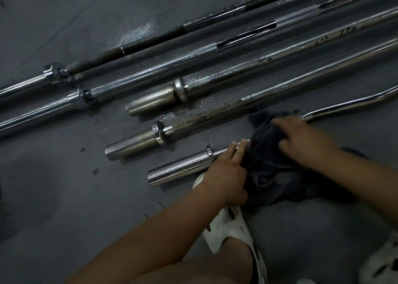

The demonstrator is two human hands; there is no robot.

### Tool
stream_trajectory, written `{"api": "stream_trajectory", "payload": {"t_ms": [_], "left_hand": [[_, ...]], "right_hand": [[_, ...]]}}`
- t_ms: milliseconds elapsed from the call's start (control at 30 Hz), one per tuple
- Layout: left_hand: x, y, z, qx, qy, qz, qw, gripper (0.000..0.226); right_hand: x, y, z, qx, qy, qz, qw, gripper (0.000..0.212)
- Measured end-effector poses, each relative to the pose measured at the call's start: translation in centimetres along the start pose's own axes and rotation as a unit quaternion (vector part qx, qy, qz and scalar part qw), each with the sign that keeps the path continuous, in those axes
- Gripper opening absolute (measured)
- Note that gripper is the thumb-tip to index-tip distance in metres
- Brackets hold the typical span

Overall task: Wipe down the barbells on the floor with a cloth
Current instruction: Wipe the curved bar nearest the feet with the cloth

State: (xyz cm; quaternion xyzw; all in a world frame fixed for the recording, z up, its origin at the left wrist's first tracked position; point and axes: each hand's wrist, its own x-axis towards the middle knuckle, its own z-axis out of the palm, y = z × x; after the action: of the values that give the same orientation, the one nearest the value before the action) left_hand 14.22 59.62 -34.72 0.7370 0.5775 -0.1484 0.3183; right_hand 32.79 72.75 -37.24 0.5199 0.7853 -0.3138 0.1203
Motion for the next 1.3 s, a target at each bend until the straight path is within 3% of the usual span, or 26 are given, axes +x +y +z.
{"api": "stream_trajectory", "payload": {"t_ms": [67, 100, 200, 267, 367, 433, 567, 667, 733, 800, 867, 1000, 1100, 1200, 1300], "left_hand": [[0.1, 0.0, 0.3, -0.006, 0.008, -0.001, 1.000, 0.050], [0.2, -0.1, 0.4, -0.014, 0.019, -0.002, 1.000, 0.047], [0.5, -1.1, -0.2, -0.058, 0.096, 0.004, 0.994, 0.036], [0.4, -2.5, -0.8, -0.082, 0.168, -0.013, 0.982, 0.034], [-0.6, -4.4, -0.7, -0.062, 0.234, -0.082, 0.967, 0.036], [-1.0, -5.0, 0.7, -0.062, 0.229, -0.132, 0.962, 0.049], [-1.6, -5.4, 3.3, -0.078, 0.173, -0.178, 0.966, 0.084], [-1.7, -5.8, 3.5, -0.079, 0.158, -0.182, 0.967, 0.104], [-1.5, -5.7, 3.5, -0.081, 0.145, -0.194, 0.967, 0.106], [-1.4, -5.6, 3.5, -0.088, 0.146, -0.202, 0.964, 0.101], [-1.3, -5.7, 3.3, -0.092, 0.146, -0.202, 0.964, 0.100], [-1.2, -5.8, 3.4, -0.085, 0.141, -0.210, 0.964, 0.109], [-1.2, -5.7, 3.6, -0.082, 0.158, -0.207, 0.962, 0.097], [-1.3, -5.7, 3.9, -0.072, 0.159, -0.212, 0.962, 0.099], [-1.4, -5.3, 3.9, -0.066, 0.165, -0.222, 0.959, 0.107]], "right_hand": [[0.6, 1.7, -1.2, -0.004, 0.042, 0.105, 0.994, 0.067], [0.1, 0.6, -0.5, -0.011, 0.032, 0.108, 0.994, 0.063], [-2.4, -4.9, 2.9, -0.001, -0.043, -0.039, 0.998, 0.065], [-2.2, -5.5, 3.0, 0.005, -0.060, -0.089, 0.994, 0.068], [-0.2, -3.7, 1.6, -0.026, -0.009, 0.016, 0.999, 0.063], [-1.1, -5.8, 2.9, -0.017, -0.025, 0.021, 0.999, 0.066], [-3.7, -9.9, 5.4, 0.040, -0.136, -0.168, 0.976, 0.075], [-1.1, -7.6, 3.1, -0.013, -0.068, -0.038, 0.997, 0.069], [-1.4, -8.7, 3.8, -0.031, -0.053, -0.022, 0.998, 0.067], [-3.4, -11.2, 5.8, 0.008, -0.113, -0.126, 0.986, 0.072], [-3.5, -10.7, 5.8, 0.015, -0.123, -0.175, 0.977, 0.073], [-0.8, -9.1, 3.7, -0.103, -0.060, -0.056, 0.991, 0.063], [-3.7, -12.1, 6.8, -0.061, -0.106, -0.124, 0.985, 0.070], [-3.6, -9.1, 5.7, -0.091, -0.084, -0.167, 0.978, 0.072], [-2.4, -6.2, 3.9, -0.154, -0.019, -0.039, 0.987, 0.076]]}}
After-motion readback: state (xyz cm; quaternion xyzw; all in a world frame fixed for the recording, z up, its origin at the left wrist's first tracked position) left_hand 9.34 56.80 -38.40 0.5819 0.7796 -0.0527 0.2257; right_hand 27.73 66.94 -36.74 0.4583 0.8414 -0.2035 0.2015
